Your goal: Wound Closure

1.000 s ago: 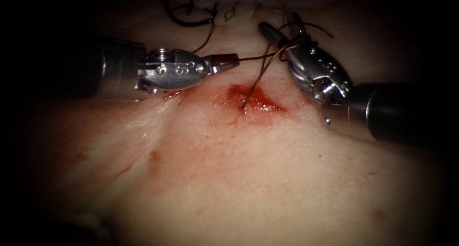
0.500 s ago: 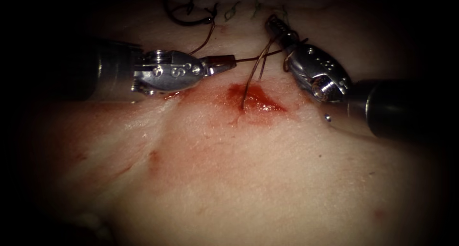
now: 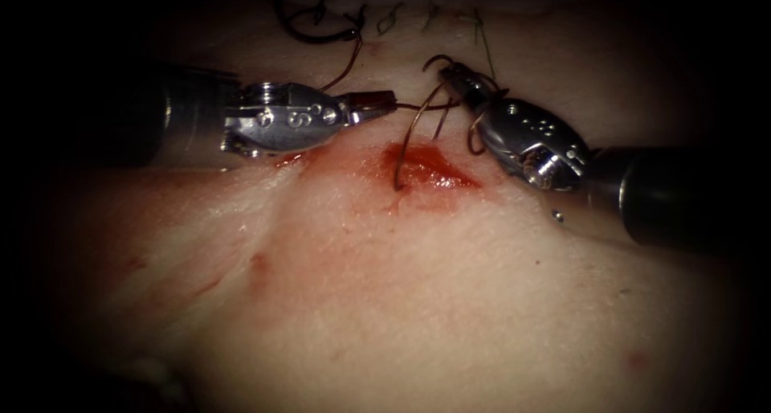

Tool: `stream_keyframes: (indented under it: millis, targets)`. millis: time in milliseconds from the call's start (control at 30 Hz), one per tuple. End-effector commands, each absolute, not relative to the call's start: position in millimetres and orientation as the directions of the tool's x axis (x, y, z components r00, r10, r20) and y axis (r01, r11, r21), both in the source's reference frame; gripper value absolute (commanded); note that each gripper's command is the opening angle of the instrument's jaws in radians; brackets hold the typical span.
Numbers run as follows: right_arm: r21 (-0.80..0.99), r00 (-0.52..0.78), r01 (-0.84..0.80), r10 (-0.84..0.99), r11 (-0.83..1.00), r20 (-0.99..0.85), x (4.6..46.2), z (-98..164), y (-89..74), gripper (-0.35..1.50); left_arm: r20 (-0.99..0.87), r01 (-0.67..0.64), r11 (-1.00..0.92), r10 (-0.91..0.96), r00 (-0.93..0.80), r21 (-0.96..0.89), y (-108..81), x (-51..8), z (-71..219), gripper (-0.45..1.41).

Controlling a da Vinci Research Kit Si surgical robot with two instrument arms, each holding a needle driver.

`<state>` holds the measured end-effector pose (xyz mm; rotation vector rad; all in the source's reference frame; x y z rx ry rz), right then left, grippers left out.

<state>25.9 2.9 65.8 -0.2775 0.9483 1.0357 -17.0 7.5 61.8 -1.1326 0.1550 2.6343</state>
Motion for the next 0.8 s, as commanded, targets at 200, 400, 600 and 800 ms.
stream_keyframes:
  millis: [200, 400, 600, 800]
  targets:
    - [0.229, 0.149, -0.841, 0.616, 0.491, -0.774, 28.3, 66.1, 1.5, -0.35, -0.724, -0.287, -0.958, 0.204, -0.659, -0.008, 7.6, -17.4, 62.6, -0.45]
    - [0.237, 0.142, -0.83, 0.603, 0.504, -0.785, 28.9, 65.9, 1.5, -0.35, -0.723, -0.288, -0.958, 0.204, -0.66, -0.008, 7.8, -17.2, 62.6, -0.45]
    - [0.231, 0.137, -0.832, 0.589, 0.505, -0.796, 29.4, 64.9, 0.6, -0.35, -0.719, -0.295, -0.956, 0.211, -0.662, -0.009, 9.3, -17.1, 63.0, -0.45]
    - [0.224, 0.137, -0.834, 0.583, 0.504, -0.801, 31.0, 64.4, -0.7, -0.35, -0.714, -0.311, -0.95, 0.226, -0.663, -0.012, 12.8, -17.2, 64.1, -0.45]
